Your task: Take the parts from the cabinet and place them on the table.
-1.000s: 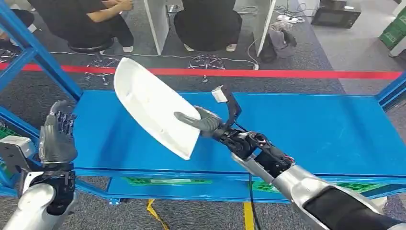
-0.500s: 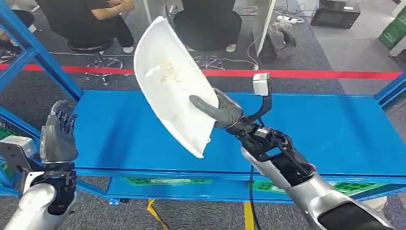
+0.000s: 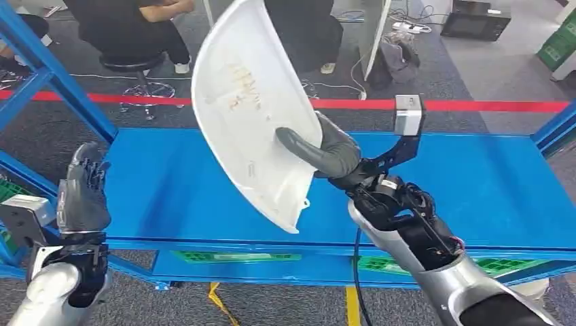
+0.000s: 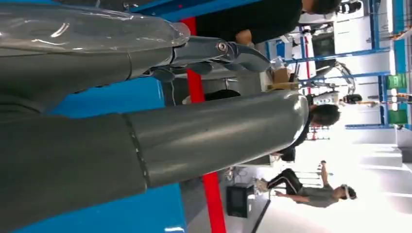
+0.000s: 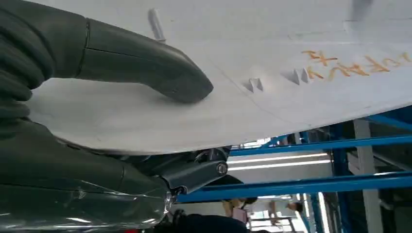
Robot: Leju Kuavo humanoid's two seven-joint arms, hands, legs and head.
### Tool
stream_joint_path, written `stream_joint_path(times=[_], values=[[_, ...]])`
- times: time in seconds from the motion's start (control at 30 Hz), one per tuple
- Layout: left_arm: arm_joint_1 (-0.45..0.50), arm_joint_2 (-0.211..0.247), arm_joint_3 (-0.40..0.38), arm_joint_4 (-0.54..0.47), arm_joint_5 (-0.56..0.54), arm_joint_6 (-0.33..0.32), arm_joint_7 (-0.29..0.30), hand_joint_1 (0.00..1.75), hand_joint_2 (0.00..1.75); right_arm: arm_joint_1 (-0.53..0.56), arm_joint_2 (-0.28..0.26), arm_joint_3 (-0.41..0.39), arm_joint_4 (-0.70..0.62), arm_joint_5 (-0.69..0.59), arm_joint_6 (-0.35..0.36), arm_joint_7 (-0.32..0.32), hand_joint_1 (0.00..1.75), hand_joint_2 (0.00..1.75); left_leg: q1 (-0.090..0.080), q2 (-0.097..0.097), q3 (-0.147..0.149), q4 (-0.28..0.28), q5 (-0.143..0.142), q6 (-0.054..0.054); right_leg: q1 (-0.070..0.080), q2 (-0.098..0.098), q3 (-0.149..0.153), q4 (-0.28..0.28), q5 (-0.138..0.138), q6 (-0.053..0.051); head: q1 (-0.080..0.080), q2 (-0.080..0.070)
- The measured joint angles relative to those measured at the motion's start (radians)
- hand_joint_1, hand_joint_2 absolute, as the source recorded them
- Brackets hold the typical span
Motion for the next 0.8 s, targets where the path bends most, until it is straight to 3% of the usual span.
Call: stream_joint_path(times=[0.13, 0.17, 0.57, 0.8], values=[[0.004, -0.002, 0.007, -0.002, -0.006, -0.015, -0.008, 0.0, 0.0, -0.002, 0.0, 0.003, -0.032, 0.072, -0.024, -0.011, 1.75, 1.75, 0.0, 0.0, 0.0, 0.0, 0.0, 0.0, 0.0, 0.0, 0.0, 0.0, 0.0, 0.0, 0.0, 0.0], [0.005, -0.003, 0.009, -0.003, -0.01, -0.016, -0.01, 0.0, 1.75, -0.003, 0.0, 0.004, -0.039, 0.089, -0.034, -0.014, 1.75, 1.75, 0.0, 0.0, 0.0, 0.0, 0.0, 0.0, 0.0, 0.0, 0.0, 0.0, 0.0, 0.0, 0.0, 0.0], [0.033, -0.003, 0.019, -0.043, -0.074, -0.01, -0.037, 0.0, 1.75, -0.004, -0.005, 0.014, -0.072, 0.247, -0.093, -0.038, 1.75, 1.75, 0.0, 0.0, 0.0, 0.0, 0.0, 0.0, 0.0, 0.0, 0.0, 0.0, 0.0, 0.0, 0.0, 0.0], [0.043, -0.003, 0.027, -0.06, -0.044, -0.015, -0.031, 0.0, 1.75, -0.002, -0.011, 0.018, -0.074, 0.256, -0.099, -0.037, 1.75, 1.75, 0.0, 0.0, 0.0, 0.0, 0.0, 0.0, 0.0, 0.0, 0.0, 0.0, 0.0, 0.0, 0.0, 0.0]])
